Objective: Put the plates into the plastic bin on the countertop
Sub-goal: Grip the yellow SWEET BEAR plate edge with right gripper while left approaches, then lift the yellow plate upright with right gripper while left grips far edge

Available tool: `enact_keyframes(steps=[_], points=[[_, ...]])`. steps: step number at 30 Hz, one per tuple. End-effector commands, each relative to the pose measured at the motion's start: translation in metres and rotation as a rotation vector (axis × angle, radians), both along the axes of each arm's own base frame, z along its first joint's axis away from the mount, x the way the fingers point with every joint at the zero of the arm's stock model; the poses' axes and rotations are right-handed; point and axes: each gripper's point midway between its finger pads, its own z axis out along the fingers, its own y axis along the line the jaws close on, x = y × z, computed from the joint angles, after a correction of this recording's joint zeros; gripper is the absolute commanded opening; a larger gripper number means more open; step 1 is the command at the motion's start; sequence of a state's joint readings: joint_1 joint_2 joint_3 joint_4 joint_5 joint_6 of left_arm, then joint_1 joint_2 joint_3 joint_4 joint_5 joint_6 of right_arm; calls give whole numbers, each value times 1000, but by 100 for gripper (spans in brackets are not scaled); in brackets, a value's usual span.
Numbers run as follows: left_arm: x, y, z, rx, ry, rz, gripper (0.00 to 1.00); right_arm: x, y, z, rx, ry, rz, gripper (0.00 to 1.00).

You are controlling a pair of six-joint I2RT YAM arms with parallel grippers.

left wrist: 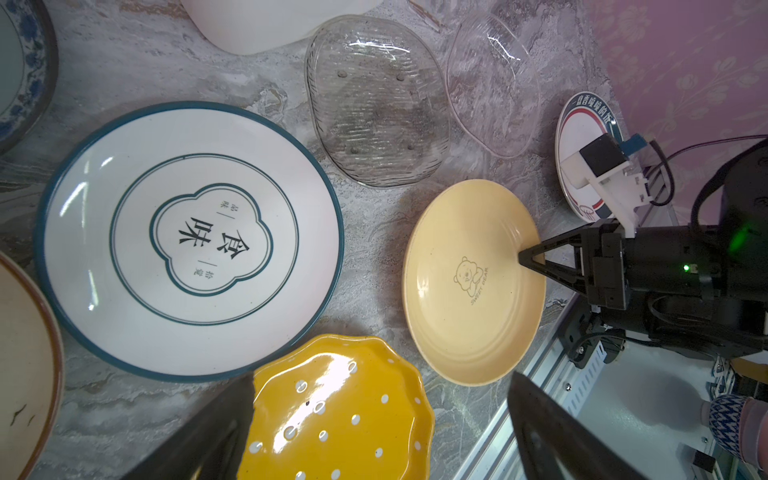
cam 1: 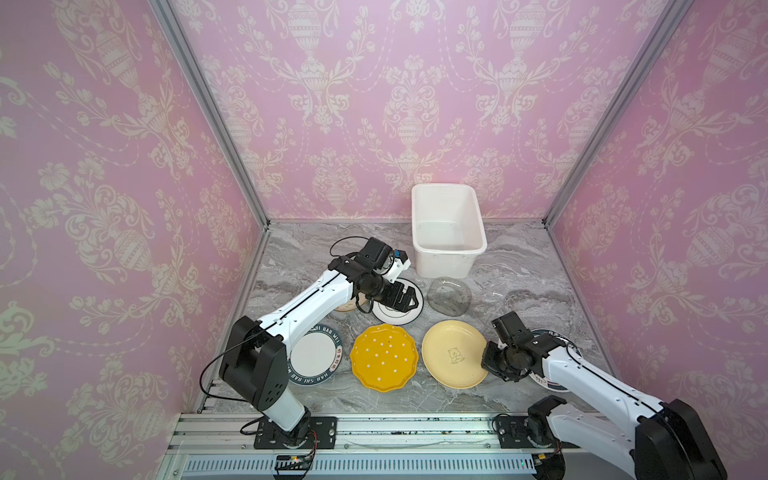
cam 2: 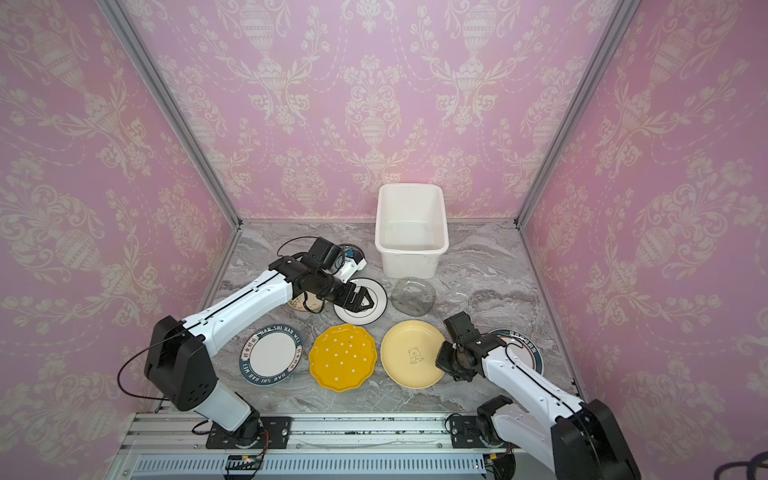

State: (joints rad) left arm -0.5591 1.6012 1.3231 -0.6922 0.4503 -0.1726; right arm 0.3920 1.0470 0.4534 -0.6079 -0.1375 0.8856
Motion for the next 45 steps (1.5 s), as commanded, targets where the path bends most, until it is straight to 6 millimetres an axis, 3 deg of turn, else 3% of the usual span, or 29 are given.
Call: enact_keyframes(steps=[1, 6, 14, 21, 27, 30, 35, 45], points=[[7, 7, 7, -8, -43, 53, 96, -9, -9, -9, -55, 39, 24, 0], [16, 12, 18, -37, -82, 96, 96, 1, -4, 14, -44, -8, 71, 0], [45, 39, 75, -210, -180, 257, 95, 34, 11, 87, -24, -151, 180, 0], [75, 60, 138, -472, -260, 384, 95, 77, 37, 160, 20, -306, 293, 0], [88, 57, 170, -595, -249, 342, 95, 132, 55, 219, 27, -428, 306, 0], [86, 46, 174, -639, -187, 265, 93, 158, 65, 236, 43, -454, 299, 0], [89, 34, 156, -642, -88, 205, 87, 197, 81, 257, 87, -508, 304, 0], [122, 37, 134, -600, -86, 240, 78, 241, 93, 269, 146, -550, 324, 0]])
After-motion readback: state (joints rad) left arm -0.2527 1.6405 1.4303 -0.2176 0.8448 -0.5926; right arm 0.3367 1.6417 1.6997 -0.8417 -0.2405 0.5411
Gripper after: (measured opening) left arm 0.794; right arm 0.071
